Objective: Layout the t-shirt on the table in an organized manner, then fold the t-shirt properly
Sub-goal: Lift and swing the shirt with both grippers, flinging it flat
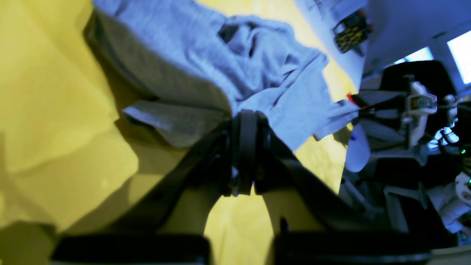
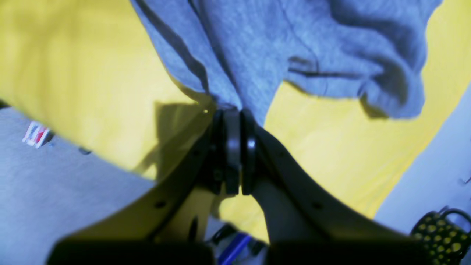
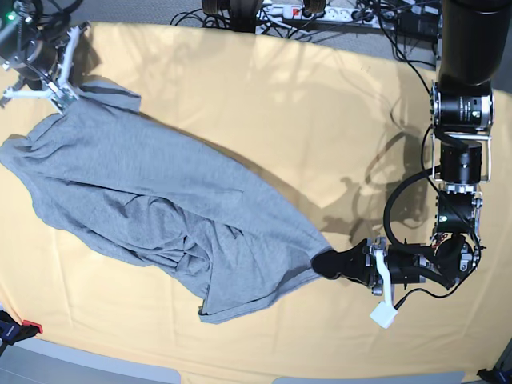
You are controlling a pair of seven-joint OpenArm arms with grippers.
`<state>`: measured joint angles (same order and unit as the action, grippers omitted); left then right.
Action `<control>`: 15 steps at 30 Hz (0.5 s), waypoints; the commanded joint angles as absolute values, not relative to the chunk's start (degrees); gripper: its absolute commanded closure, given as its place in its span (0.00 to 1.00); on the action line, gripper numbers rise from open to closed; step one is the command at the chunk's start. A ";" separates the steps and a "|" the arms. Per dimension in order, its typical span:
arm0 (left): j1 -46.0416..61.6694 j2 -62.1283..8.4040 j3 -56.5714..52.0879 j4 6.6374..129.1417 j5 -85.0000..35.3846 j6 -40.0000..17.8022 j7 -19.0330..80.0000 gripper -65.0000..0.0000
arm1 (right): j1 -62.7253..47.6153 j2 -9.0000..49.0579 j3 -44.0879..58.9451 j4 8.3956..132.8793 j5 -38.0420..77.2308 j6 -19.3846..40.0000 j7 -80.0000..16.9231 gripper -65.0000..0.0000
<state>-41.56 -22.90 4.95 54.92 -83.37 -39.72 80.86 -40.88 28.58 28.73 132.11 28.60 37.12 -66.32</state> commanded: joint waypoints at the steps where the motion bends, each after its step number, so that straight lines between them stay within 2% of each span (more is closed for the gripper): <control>1: -43.79 -23.68 4.75 56.77 -85.00 -40.00 80.00 1.00 | -41.80 29.91 30.50 133.14 29.23 37.65 -66.98 1.00; 8: -43.51 -26.76 4.80 61.52 -85.00 -38.70 80.00 1.00 | -47.00 31.62 39.00 133.14 30.87 37.95 -67.33 1.00; 15: -41.85 -30.92 4.84 64.51 -85.00 -36.05 80.00 1.00 | -49.21 31.62 41.78 133.14 46.54 40.00 -75.88 1.00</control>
